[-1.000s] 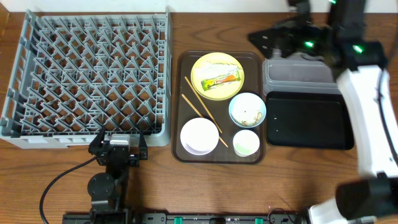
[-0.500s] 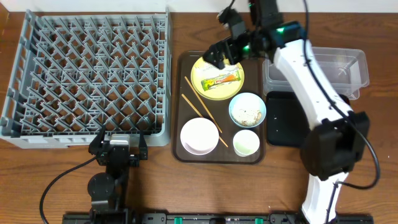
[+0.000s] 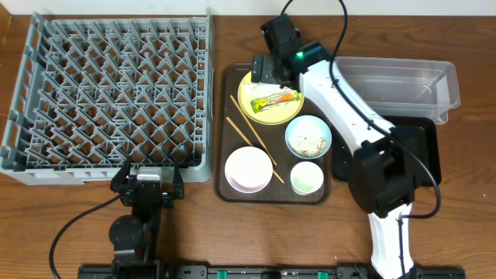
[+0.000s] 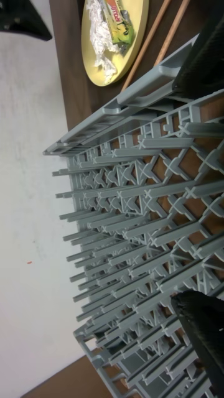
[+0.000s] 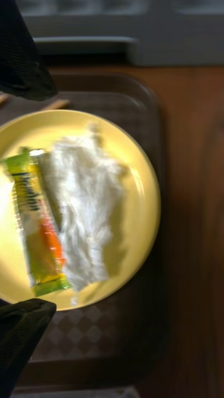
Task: Sort waste into correct bins and load items into the dishwasher
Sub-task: 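Grasp the tissue and snack wrapper with the right gripper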
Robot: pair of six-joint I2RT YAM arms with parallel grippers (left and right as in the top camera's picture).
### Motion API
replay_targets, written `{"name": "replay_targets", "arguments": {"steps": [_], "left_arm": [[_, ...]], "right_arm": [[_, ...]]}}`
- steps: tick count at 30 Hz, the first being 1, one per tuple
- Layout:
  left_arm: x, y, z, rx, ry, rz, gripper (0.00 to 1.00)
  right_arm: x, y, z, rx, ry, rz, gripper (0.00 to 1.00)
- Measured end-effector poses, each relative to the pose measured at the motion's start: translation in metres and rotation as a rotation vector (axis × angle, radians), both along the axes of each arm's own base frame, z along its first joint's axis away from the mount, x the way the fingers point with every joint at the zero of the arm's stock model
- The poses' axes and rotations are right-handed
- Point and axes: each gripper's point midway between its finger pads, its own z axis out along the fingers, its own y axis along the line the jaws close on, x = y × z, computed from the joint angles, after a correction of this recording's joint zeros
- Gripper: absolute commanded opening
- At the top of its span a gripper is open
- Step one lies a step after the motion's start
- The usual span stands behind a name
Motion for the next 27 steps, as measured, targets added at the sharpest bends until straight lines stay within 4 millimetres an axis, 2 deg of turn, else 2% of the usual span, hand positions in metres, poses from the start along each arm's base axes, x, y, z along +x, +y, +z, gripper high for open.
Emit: {"name": "replay_targets", "arguments": {"steps": [4,9,12,17,23,27], "left_arm": [[0.000,0.000,0.000,0.000,0.000,0.000,0.99],[0.000,0.000,0.000,0.000,0.000,0.000,0.99],[0.000,0.000,0.000,0.000,0.000,0.000,0.99],[0.000,0.000,0.000,0.000,0.000,0.000,0.99],[0.000,0.000,0.000,0.000,0.000,0.000,0.99],[0.000,0.000,0.000,0.000,0.000,0.000,0.99]], "right_arm": [[0.008,-0.002,-0.012,0.019,-0.016,-0.154,0.99],[0.005,-0.002,-0.054,0.046,0.062,-0.272,0.99],[0.003,-0.001,-0.070,0.062,0.097,-0.311,0.99],[0.002,0.000,-0.073,0.082,0.108,-0.337,0.99],[0.000,0.000,-0.075,0.087,0.118,-0.348,0.88],[-0.005,-0.002,-0.084,0.081,0.134,-0.355,0.80]]}}
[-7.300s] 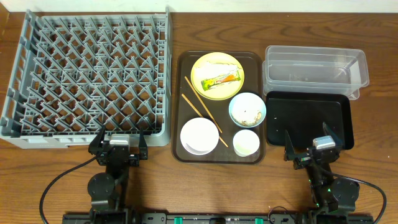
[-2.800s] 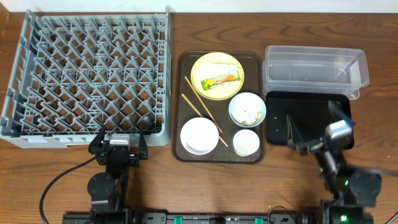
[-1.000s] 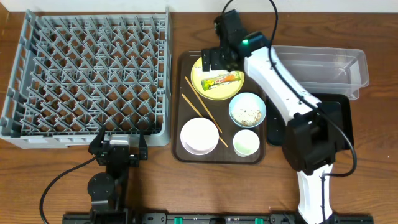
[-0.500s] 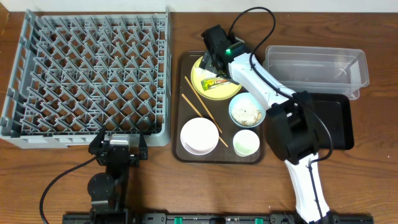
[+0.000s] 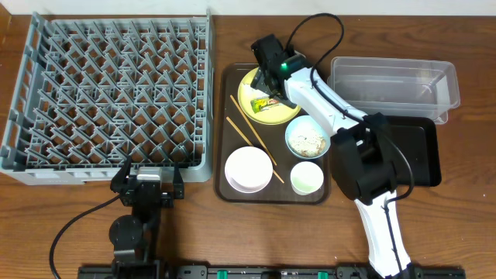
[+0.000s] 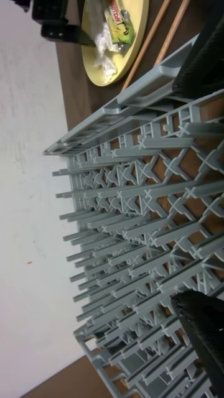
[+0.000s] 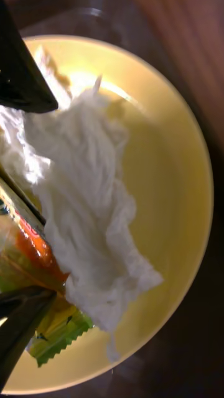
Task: Sort waste into correct bins and load items into the dishwasher
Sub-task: 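Grasp the tissue and snack wrapper with the right gripper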
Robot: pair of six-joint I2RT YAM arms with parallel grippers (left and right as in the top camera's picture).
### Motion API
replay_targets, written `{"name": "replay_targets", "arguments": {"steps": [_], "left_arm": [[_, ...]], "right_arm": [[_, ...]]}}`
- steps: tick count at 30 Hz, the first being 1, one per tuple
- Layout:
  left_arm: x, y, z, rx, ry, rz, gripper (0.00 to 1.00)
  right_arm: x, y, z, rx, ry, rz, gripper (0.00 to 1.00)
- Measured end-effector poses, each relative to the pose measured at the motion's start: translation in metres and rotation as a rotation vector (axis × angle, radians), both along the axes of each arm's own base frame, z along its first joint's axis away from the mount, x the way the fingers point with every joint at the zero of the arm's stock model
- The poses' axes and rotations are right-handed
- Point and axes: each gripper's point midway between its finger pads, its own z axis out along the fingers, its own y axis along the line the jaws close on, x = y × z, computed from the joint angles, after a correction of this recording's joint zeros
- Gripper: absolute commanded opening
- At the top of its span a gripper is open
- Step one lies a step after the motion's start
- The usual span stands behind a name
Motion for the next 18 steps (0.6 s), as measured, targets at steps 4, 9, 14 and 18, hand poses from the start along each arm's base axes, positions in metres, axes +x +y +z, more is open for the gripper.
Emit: {"name": "replay_targets", "arguments": {"steps": [4,9,14,18], "left_arm": [[0.000,0.000,0.000,0.000,0.000,0.000,0.99],[0.000,0.000,0.000,0.000,0.000,0.000,0.99],[0.000,0.000,0.000,0.000,0.000,0.000,0.99],[0.000,0.000,0.000,0.000,0.000,0.000,0.99]], "right_arm": [[-0.004,-0.002,-0.010,-0.006,0.013,-0.001,0.64],[-0.008,-0.005,-0.017,-0.019,0.023,0.010,0.18],[-0.005,-0.003,-0.017,-0.069,0.006,0.145,0.01],[0.000,0.000,-0.014,-0.125,-0.023,0.291,0.01]]}}
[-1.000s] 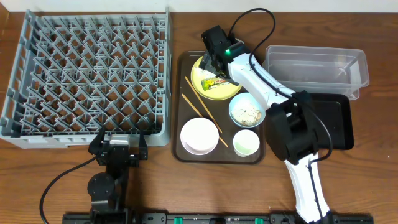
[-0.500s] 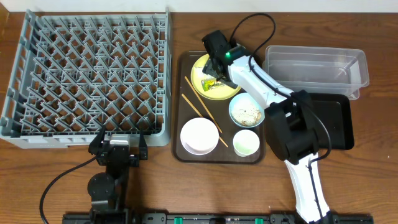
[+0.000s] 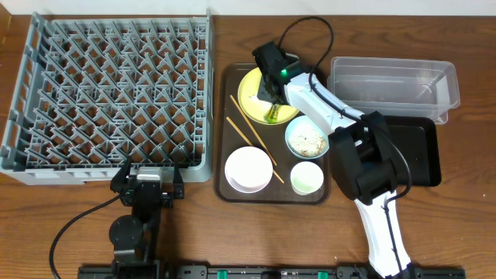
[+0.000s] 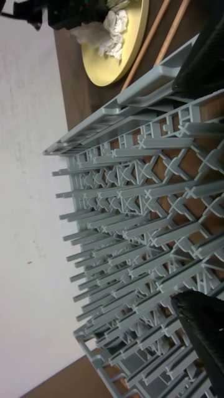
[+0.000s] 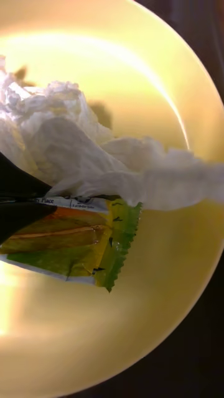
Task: Sort waste into correct bins and load items into the dishwasher
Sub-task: 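Grasp the tissue and snack wrapper with the right gripper, then carry the trash to the clear bin and release it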
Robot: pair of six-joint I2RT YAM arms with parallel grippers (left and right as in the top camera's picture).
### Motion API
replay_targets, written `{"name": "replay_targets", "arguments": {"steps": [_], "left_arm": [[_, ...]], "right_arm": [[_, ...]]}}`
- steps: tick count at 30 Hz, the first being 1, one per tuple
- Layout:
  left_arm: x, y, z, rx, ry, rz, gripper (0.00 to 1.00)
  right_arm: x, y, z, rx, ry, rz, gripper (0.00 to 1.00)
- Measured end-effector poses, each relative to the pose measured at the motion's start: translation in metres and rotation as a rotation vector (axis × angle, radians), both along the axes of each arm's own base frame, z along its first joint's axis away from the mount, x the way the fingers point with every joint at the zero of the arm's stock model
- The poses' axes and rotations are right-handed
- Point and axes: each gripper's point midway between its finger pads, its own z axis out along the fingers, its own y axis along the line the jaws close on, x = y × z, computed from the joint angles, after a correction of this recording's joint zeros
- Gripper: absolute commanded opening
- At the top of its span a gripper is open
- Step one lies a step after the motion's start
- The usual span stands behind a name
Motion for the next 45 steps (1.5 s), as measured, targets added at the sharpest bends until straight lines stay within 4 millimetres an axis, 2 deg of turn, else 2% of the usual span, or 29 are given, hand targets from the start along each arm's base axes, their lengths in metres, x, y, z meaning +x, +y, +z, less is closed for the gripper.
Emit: {"name": "replay_targets", "arguments": {"steps": [4,8,10,11,15,18,21,26,28,30,32,33,35,36,37,43,45], "left_arm": [[0.000,0.000,0.000,0.000,0.000,0.000,0.99],[0.000,0.000,0.000,0.000,0.000,0.000,0.99],[0.000,0.000,0.000,0.000,0.000,0.000,0.99],[0.000,0.000,0.000,0.000,0.000,0.000,0.99],[0.000,0.000,0.000,0.000,0.000,0.000,0.99],[0.000,0.000,0.000,0.000,0.000,0.000,0.99],[0.000,0.000,0.000,0.000,0.000,0.000,0.99],[0.000,0.000,0.000,0.000,0.000,0.000,0.99],[0.000,0.000,0.000,0.000,0.000,0.000,0.99],[0.000,0.000,0.000,0.000,0.000,0.000,0.99],[0.000,0.000,0.000,0.000,0.000,0.000,0.99],[0.000,0.000,0.000,0.000,0.000,0.000,0.99],[0.000,0.000,0.000,0.000,0.000,0.000,0.99],[0.000,0.000,0.000,0.000,0.000,0.000,0.99],[0.000,0.000,0.000,0.000,0.000,0.000,0.99],[0.000,0.000,0.000,0.000,0.000,0.000,0.99],[0.000,0.000,0.000,0.000,0.000,0.000,0.99]], "right_arm": [[0.006,0.003,0.015,-0.030,-0.045,0.108,0.01],[0.013,0.005,0.073,-0.024,-0.151,0.183,0.01],[0.015,-0.003,0.117,-0.004,-0.219,0.187,0.01],[0.014,-0.007,0.132,0.002,-0.239,0.184,0.01],[0.009,-0.046,0.191,0.026,-0.303,0.111,0.01],[0.007,-0.085,0.205,0.046,-0.287,-0.009,0.01],[0.006,-0.133,0.196,0.081,-0.224,-0.207,0.01],[-0.002,-0.210,0.165,0.152,-0.127,-0.583,0.01],[-0.006,-0.228,0.151,0.170,-0.102,-0.683,0.02],[-0.013,-0.248,0.127,0.186,-0.063,-0.799,0.02],[-0.018,-0.257,0.111,0.190,-0.040,-0.857,0.02],[-0.020,-0.264,0.102,0.193,-0.030,-0.889,0.06],[-0.024,-0.271,0.088,0.195,-0.014,-0.930,0.37],[-0.026,-0.274,0.083,0.197,-0.007,-0.949,0.60],[-0.028,-0.275,0.079,0.197,-0.002,-0.959,0.69],[-0.020,-0.276,0.079,0.226,-0.035,-0.979,0.75],[-0.017,-0.276,0.081,0.229,-0.047,-0.971,0.81]]}}
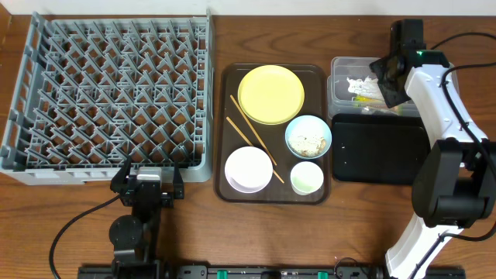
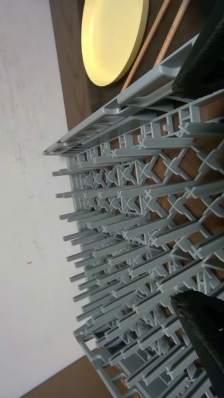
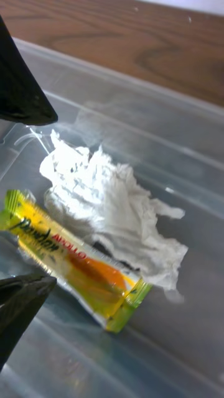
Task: Sort waste into correct bins and load items into the dishwasher
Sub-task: 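Carry the trash to the clear bin and release it, then move the right gripper down and grasp the light-blue rice bowl rim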
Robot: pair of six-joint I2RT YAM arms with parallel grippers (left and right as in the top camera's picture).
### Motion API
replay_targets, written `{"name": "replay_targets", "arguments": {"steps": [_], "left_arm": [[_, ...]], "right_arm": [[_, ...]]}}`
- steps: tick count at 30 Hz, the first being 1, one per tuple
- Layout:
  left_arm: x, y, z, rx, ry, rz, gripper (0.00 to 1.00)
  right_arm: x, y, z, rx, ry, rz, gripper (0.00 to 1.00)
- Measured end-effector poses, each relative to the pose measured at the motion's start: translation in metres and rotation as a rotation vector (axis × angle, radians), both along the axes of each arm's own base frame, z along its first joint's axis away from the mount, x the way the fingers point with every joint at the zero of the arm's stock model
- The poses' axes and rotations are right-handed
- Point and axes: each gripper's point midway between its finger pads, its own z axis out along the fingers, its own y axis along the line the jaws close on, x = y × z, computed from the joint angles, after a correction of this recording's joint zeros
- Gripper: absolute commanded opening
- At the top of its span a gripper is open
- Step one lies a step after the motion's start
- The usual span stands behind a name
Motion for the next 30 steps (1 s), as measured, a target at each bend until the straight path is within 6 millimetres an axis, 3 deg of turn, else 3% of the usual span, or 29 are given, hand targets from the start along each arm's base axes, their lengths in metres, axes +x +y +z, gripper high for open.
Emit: {"name": "replay_targets", "arguments": {"steps": [3,7,10,13,15,17,24,30], "left_arm": [[0.000,0.000,0.000,0.000,0.000,0.000,0.99],[0.000,0.000,0.000,0.000,0.000,0.000,0.99],[0.000,0.000,0.000,0.000,0.000,0.000,0.99],[0.000,0.000,0.000,0.000,0.000,0.000,0.99],[0.000,0.000,0.000,0.000,0.000,0.000,0.99],[0.000,0.000,0.000,0.000,0.000,0.000,0.99],[0.000,0.000,0.000,0.000,0.000,0.000,0.99],[0.000,0.000,0.000,0.000,0.000,0.000,0.99]], "right_arm": [[0.008,0.000,0.008,-0.023,-0.033,0.054,0.87],[0.025,0.005,0.042,-0.098,-0.137,0.226,0.81],[0.030,0.021,0.087,-0.157,-0.244,0.423,0.80],[0.018,0.051,0.131,-0.205,-0.319,0.610,0.81],[0.008,0.070,0.142,-0.212,-0.321,0.688,0.81],[-0.003,0.090,0.141,-0.205,-0.299,0.765,0.81],[-0.045,0.165,0.100,-0.180,-0.123,1.061,0.85],[-0.078,0.205,0.086,-0.179,-0.036,1.223,0.85]]}}
